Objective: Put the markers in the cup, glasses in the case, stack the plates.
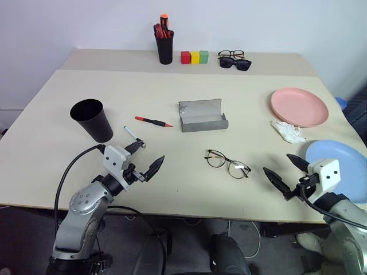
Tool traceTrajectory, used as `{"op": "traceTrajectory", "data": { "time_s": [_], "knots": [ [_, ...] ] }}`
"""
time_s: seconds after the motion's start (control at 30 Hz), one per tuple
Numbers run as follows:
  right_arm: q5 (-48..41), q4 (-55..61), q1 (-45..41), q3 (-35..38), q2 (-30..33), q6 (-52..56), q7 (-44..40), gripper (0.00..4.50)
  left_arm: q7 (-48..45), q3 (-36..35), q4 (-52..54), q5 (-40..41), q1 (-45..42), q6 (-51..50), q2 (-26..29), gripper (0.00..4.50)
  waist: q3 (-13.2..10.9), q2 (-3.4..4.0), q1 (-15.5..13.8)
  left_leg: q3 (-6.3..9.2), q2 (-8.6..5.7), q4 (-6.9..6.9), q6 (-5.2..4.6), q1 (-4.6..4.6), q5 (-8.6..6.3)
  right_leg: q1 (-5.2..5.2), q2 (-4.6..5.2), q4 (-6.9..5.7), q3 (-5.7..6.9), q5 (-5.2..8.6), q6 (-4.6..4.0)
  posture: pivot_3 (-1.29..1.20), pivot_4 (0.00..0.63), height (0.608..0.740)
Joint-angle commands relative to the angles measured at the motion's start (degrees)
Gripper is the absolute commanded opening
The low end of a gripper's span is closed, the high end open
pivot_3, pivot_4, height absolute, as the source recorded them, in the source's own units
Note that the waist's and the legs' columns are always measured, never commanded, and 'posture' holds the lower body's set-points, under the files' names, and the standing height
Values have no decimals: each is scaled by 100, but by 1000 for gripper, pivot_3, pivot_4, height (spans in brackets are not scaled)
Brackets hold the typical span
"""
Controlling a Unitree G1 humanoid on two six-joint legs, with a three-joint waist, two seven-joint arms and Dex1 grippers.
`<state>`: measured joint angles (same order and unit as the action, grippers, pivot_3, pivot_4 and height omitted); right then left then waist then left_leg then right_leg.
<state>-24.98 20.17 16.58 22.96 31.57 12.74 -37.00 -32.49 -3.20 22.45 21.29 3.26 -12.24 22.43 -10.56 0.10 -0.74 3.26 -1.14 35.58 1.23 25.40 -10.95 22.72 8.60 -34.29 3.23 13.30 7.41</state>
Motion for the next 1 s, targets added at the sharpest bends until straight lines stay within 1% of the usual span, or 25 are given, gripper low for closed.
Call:
{"op": "traceTrajectory", "data": {
  "time_s": [0.03, 0.73, 0.9, 1.0],
  "knots": [
    [-91, 225, 7, 185, 80, -25, -10, 4436, -13, -78, 239, 91, 21, -12, 44, 4500, 2, 4, 5, 0, 0, 0, 0, 0, 0, 0, 0, 1, 0, 0, 0, 0, 150, 740],
    [-83, 536, -192, 122, 145, 354, 163, 4436, 171, -71, 244, 61, -63, -48, -35, 4500, 6, 9, -8, -3, -4, -8, -2, 0, 1, 4, 0, 2, 0, 0, 1, 0, 150, 740],
    [-95, 444, -375, 97, 208, 354, 92, 4436, 539, -60, 292, -16, -127, -165, -169, 4500, 6, 9, -9, -3, -4, -8, -2, 1, 1, 5, 0, 3, 0, 0, 1, 0, 150, 740],
    [-63, 315, -569, 20, 245, 324, 18, 4436, 1099, 20, 312, -436, -228, -311, -298, 4500, 5, 8, -9, -3, -4, -8, -3, 0, 2, 4, -1, 2, 0, 0, 1, 0, 150, 740]
  ]
}}
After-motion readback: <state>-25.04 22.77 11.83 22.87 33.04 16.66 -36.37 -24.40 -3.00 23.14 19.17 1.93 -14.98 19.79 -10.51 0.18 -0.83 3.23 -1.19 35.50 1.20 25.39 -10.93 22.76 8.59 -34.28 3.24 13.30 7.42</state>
